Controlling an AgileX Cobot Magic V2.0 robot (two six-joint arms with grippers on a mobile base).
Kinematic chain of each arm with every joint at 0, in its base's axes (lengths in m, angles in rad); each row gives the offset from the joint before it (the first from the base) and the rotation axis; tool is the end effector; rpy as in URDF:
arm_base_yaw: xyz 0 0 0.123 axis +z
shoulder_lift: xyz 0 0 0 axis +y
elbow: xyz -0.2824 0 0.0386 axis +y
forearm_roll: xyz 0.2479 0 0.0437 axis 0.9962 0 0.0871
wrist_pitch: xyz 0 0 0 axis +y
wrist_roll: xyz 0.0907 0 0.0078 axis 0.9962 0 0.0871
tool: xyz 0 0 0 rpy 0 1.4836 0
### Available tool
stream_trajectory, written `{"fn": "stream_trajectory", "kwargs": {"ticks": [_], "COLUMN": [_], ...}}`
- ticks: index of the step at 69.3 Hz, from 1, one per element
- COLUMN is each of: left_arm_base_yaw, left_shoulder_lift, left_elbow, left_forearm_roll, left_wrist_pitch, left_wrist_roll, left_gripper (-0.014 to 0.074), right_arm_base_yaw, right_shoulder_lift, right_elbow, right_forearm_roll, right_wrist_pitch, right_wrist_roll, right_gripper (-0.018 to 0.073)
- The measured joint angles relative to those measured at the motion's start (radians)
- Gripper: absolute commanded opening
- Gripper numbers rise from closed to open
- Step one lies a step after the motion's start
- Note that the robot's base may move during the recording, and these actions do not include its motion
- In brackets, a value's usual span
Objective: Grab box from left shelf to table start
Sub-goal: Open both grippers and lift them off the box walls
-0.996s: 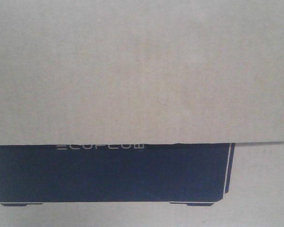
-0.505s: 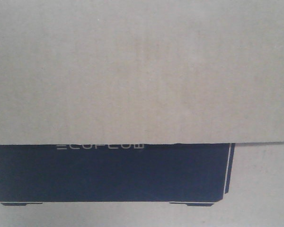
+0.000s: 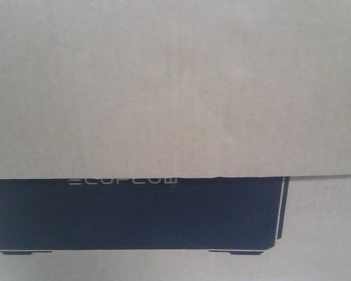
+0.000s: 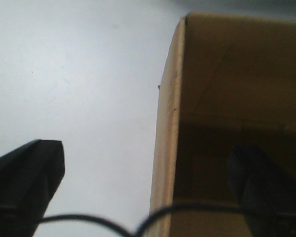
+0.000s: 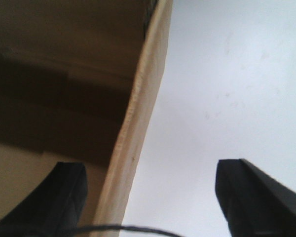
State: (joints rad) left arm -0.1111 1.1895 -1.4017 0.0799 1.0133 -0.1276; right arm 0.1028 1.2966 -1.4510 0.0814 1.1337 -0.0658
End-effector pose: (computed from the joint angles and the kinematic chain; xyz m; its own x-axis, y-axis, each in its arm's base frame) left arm 0.2318 -0.0196 0.4349 -0.6524 -0.0127 -0.7578 0.0041 0.9998 -0.0203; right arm 0.2539 0.0329 0.4159 -0.7685 -0.1106 -0.6303 -0.1725 0.9843 0.0376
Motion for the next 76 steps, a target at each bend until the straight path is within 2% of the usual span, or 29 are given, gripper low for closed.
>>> {"fn": "stream_trajectory", "kwargs": {"ticks": [7, 13, 20, 28, 30, 54, 66, 76], "left_arm_base_yaw": [0.0, 0.0, 0.0, 0.0, 0.0, 0.0, 0.0, 0.0], "left_shoulder_lift": [-0.108, -0.209, -0.341, -0.508, -0.552, -0.939, -1.097, -1.189], "left_elbow": [0.0, 0.018, 0.088, 0.223, 0.261, 0.751, 0.914, 0.986], "left_forearm_roll": [0.0, 0.0, 0.012, 0.024, 0.026, 0.026, 0.028, 0.028], "left_wrist_pitch": [0.017, 0.023, 0.006, -0.058, -0.074, -0.256, -0.376, -0.42], "left_wrist_roll": [0.009, 0.022, 0.033, 0.035, 0.035, 0.035, 0.035, 0.035], "left_gripper": [0.0428, 0.0321, 0.0143, -0.008, -0.0107, -0.0092, -0.0092, -0.0092], "right_arm_base_yaw": [0.0, 0.0, 0.0, 0.0, 0.0, 0.0, 0.0, 0.0], "right_shoulder_lift": [-0.067, -0.127, -0.203, -0.319, -0.348, -0.818, -1.073, -1.234], "right_elbow": [-0.017, -0.019, -0.001, 0.081, 0.117, 0.656, 0.886, 0.998], "right_forearm_roll": [0.0, 0.0, -0.004, -0.008, -0.008, -0.01, -0.01, -0.01], "right_wrist_pitch": [0.016, 0.033, 0.038, 0.009, -0.008, -0.347, -0.439, -0.482], "right_wrist_roll": [0.0, 0.0, 0.0, -0.002, -0.002, -0.002, -0.002, -0.002], "right_gripper": [0.0444, 0.026, 0.0036, 0.0065, 0.0064, 0.0057, 0.0057, 0.0057]}}
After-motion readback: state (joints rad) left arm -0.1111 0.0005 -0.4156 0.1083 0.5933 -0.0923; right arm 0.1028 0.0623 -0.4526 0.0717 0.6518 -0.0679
